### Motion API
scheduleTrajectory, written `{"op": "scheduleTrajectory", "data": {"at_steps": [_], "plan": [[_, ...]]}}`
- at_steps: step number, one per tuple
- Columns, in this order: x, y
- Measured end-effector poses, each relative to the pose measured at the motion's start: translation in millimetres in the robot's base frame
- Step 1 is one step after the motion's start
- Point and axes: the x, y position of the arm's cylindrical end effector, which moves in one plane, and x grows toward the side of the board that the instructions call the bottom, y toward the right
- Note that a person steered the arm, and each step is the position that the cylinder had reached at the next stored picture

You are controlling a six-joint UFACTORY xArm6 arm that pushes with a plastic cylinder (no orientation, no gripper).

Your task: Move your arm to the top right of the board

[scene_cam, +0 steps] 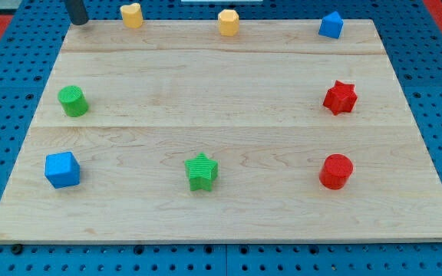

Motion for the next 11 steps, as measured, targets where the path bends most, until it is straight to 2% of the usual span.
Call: {"op": "scheduleTrajectory", "data": {"at_steps": [1, 2, 3, 4, 6, 9, 11], "plan": [[13, 32], [23, 90], [14, 154], [0, 166], [2, 180], [84, 316], [89, 439]]}}
